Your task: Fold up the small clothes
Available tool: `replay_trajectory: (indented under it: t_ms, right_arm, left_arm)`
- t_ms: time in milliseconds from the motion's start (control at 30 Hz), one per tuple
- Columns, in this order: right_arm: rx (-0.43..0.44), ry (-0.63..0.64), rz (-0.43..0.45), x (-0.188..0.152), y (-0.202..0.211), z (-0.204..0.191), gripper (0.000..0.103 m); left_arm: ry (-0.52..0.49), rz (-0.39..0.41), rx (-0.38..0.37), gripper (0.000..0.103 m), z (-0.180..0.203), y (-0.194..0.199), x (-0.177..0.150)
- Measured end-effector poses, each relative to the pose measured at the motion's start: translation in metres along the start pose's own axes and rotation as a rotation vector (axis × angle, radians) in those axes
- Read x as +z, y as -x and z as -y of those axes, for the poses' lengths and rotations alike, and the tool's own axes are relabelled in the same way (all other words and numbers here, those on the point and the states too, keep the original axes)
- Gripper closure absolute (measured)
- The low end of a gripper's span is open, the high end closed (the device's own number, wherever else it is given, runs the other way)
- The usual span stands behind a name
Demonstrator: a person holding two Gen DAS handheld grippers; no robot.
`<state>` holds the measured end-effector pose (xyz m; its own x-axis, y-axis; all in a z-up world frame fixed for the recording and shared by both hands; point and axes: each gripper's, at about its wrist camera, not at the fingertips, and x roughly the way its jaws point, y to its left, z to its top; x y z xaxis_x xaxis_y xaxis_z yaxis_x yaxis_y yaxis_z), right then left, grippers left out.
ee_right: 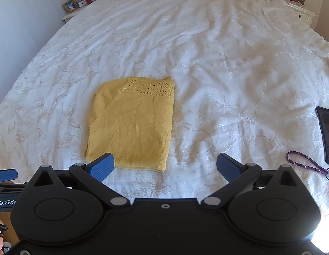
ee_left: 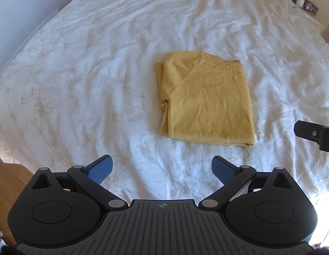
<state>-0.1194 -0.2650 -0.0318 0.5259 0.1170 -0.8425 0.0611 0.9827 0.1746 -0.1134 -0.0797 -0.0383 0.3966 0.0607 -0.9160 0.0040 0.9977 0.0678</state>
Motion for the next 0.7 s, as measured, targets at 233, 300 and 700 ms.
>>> replay_trajectory:
  t_ms: [233, 300, 700]
  right_arm:
    - [0.004, -0.005, -0.005, 0.0007, -0.0019, -0.0005, 0.001]
    - [0.004, -0.007, -0.007, 0.0011, -0.0025, -0.0011, 0.001]
    - [0.018, -0.009, -0.018, 0.0049, -0.0074, -0.0045, 0.001]
  left_arm:
    - [-0.001, -0.001, -0.002, 0.002, 0.002, -0.001, 0.0022]
    - [0.0, -0.001, -0.002, 0.002, 0.0019, -0.001, 0.0021]
    - [-0.001, 0.004, -0.002, 0.002, 0.004, -0.0021, 0.0058]
